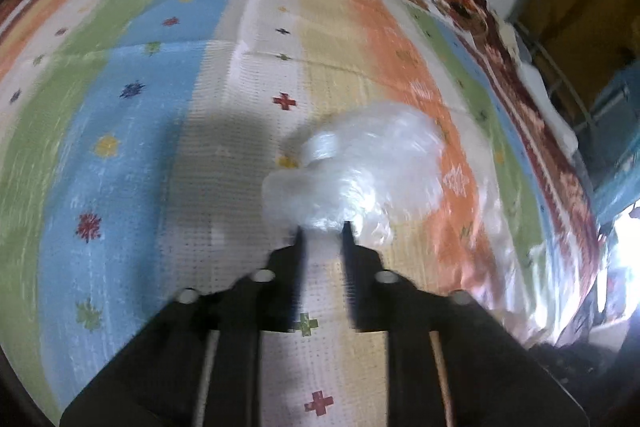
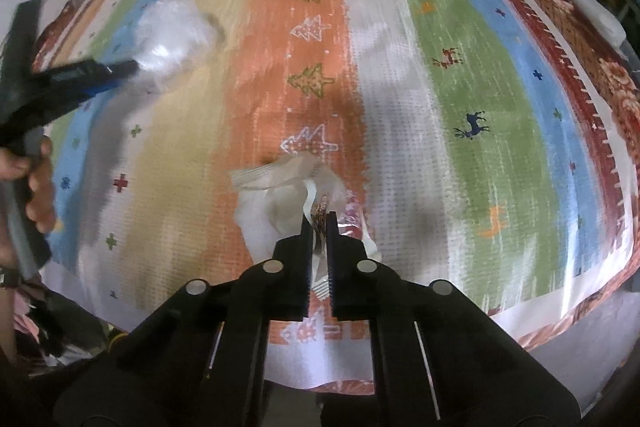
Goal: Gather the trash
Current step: 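Grasp the clear plastic bag with the left gripper while the right gripper grasps the white wrapper, then carry the plastic bag and wrapper with both grippers over the bin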
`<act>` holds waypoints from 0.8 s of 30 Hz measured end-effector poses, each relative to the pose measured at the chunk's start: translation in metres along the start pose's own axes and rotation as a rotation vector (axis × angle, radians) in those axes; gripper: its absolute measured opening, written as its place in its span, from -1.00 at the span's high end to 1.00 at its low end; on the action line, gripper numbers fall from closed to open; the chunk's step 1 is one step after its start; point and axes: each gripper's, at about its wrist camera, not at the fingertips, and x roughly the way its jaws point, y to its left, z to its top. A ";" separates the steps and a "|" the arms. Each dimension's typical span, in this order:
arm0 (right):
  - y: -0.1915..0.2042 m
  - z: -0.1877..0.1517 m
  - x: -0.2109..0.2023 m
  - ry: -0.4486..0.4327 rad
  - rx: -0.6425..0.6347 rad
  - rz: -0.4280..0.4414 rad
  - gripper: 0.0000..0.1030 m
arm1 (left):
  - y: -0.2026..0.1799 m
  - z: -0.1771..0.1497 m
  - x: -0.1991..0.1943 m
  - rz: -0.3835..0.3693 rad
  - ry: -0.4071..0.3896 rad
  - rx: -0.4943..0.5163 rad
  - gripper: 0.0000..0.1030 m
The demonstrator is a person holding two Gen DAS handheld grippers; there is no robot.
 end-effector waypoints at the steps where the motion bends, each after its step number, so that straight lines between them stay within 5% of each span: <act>1: 0.001 0.001 -0.003 -0.009 -0.007 0.001 0.94 | -0.002 -0.002 -0.001 -0.003 0.003 0.010 0.88; 15: 0.007 -0.001 -0.048 -0.074 0.016 0.068 1.00 | -0.032 -0.025 -0.096 0.099 -0.037 0.101 0.98; 24: 0.019 -0.017 -0.085 -0.126 -0.020 0.138 1.00 | -0.027 -0.055 -0.159 0.068 -0.058 0.067 0.99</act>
